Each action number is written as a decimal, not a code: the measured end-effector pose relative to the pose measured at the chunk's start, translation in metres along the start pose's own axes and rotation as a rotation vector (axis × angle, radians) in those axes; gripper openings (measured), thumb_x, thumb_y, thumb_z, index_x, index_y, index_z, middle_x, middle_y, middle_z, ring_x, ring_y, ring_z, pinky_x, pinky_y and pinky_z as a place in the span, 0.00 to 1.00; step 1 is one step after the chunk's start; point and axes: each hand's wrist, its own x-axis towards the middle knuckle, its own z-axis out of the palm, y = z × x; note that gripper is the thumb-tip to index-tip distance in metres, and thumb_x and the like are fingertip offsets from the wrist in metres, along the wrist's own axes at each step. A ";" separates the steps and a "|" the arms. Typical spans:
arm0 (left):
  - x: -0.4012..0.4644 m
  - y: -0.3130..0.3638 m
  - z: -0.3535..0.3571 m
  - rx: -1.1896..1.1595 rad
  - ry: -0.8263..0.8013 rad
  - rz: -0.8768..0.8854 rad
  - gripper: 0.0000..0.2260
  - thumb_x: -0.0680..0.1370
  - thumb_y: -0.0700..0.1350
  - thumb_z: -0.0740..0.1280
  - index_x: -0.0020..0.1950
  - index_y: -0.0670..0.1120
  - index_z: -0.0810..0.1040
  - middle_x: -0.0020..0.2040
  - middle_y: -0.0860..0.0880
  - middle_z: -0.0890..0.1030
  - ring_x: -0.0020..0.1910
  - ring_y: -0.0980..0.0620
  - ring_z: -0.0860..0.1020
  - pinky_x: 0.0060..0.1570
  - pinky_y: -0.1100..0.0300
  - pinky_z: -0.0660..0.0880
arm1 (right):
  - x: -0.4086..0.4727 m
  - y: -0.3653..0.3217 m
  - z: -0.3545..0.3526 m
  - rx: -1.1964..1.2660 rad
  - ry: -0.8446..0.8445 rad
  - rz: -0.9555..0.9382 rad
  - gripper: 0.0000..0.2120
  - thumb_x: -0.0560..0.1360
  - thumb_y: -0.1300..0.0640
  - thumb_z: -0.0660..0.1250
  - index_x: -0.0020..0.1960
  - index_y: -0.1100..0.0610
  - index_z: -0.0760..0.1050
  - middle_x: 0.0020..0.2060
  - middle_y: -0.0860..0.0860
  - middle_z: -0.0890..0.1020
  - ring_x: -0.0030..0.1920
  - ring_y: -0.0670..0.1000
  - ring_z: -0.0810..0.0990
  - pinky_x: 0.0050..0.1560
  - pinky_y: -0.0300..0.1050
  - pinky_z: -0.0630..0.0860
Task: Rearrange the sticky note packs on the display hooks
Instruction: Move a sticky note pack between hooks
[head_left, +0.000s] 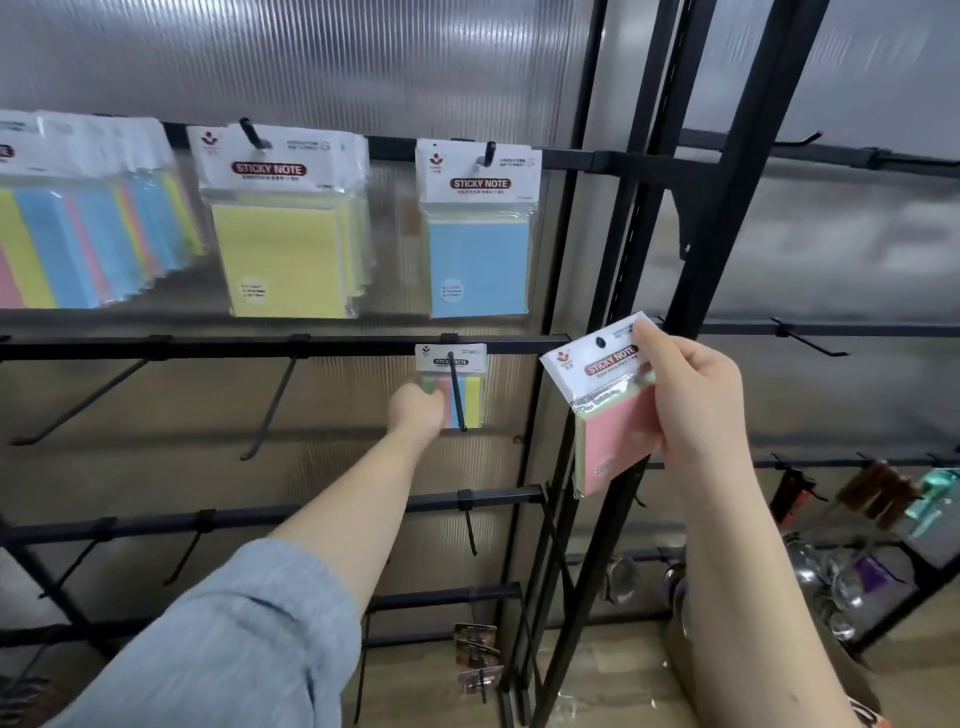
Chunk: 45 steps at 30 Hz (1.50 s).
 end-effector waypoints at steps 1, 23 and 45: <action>0.001 -0.002 0.003 -0.026 0.033 -0.009 0.15 0.81 0.48 0.59 0.59 0.37 0.73 0.52 0.42 0.77 0.44 0.47 0.73 0.41 0.58 0.66 | 0.001 0.000 0.000 0.001 -0.002 -0.003 0.19 0.76 0.49 0.66 0.26 0.51 0.77 0.28 0.47 0.82 0.30 0.46 0.75 0.31 0.38 0.66; -0.009 -0.012 0.005 -0.380 0.047 0.113 0.14 0.83 0.47 0.55 0.38 0.46 0.70 0.35 0.50 0.74 0.35 0.54 0.72 0.34 0.63 0.68 | 0.005 -0.004 -0.004 0.009 -0.085 0.074 0.17 0.75 0.48 0.66 0.29 0.49 0.80 0.30 0.47 0.83 0.29 0.42 0.77 0.32 0.38 0.68; -0.101 -0.020 -0.049 -0.131 -0.066 0.355 0.17 0.81 0.45 0.55 0.32 0.46 0.61 0.30 0.49 0.67 0.31 0.50 0.63 0.34 0.57 0.59 | -0.088 -0.024 0.004 0.050 0.077 0.069 0.19 0.75 0.51 0.67 0.26 0.52 0.76 0.28 0.48 0.82 0.33 0.47 0.76 0.38 0.42 0.68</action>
